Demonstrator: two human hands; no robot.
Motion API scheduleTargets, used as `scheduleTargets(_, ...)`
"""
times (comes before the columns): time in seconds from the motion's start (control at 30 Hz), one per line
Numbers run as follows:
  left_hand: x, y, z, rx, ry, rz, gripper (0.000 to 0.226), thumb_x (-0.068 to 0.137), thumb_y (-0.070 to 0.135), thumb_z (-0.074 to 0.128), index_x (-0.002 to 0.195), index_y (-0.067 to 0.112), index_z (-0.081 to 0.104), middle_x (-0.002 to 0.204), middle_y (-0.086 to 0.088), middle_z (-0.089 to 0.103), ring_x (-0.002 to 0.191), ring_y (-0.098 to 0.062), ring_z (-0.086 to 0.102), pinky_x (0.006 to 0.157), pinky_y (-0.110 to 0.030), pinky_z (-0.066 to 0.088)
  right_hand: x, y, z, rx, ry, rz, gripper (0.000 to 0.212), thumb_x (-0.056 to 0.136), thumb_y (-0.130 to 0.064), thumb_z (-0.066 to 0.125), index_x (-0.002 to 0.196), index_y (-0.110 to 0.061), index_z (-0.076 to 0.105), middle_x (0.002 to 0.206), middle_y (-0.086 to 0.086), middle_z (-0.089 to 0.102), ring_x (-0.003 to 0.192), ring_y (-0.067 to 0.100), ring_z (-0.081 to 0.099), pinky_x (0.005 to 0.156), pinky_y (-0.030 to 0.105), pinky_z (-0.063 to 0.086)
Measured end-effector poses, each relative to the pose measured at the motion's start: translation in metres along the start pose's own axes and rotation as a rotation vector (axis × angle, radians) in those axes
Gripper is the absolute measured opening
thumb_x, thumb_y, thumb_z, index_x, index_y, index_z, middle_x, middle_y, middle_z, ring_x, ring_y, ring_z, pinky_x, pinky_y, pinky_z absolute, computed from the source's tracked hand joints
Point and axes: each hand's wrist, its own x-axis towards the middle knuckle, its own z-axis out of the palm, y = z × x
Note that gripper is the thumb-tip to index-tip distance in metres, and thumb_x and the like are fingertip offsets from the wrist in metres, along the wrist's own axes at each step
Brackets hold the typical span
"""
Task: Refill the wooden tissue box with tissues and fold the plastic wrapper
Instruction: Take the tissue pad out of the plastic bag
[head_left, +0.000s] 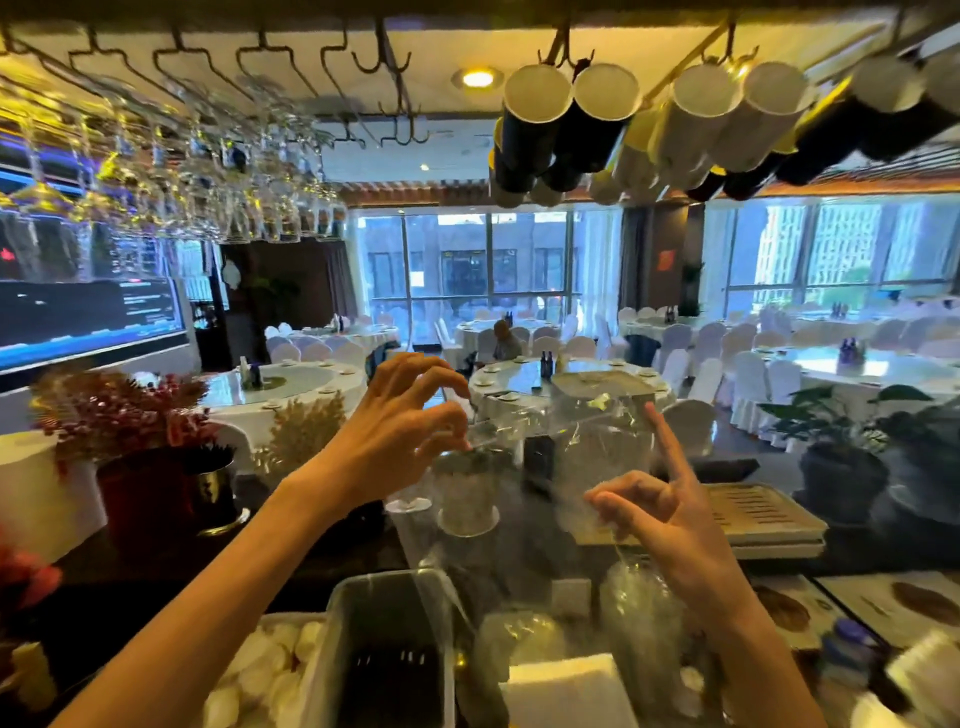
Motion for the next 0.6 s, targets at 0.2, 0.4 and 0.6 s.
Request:
scheduleTargets(0.2,0.029,0.003,-0.016,-0.160,0.060,-0.379,0.011,0.088,0.020,0.068,0.097,0.020,0.062,0.116,0.001,0.065,0.116,-0.028,0.052,0.095,-0.045,0.034,-0.020,0.000,-0.006,-0.054,0.034,0.024,0.106,0.070,-0.021,0.077,0.152,-0.043,0.012,0.083,0.012,0.077,0.078,0.025,0.075,0.070,0.026,0.060)
scheduleTargets(0.4,0.049,0.065,-0.021,-0.103,-0.050,-0.017,0.040,0.078,0.064,0.057,0.102,0.032,0.058,0.129,0.007,0.057,0.128,-0.022,0.041,0.104,-0.034,0.020,-0.029,0.001,0.003,-0.052,0.030,0.029,0.107,0.075,-0.014,0.077,0.150,-0.048,0.009,0.083,0.009,0.077,0.077,0.020,0.075,0.067,0.017,0.057)
scheduleTargets(0.6,0.055,0.073,-0.005,-0.122,-0.070,0.037,0.008,0.085,0.028,0.065,0.091,0.022,0.064,0.119,0.002,0.063,0.121,-0.026,0.048,0.101,-0.035,0.028,-0.039,-0.002,0.005,-0.080,-0.011,0.021,0.108,0.074,-0.024,0.077,0.151,-0.049,0.005,0.085,0.009,0.077,0.078,0.021,0.075,0.075,0.022,0.058)
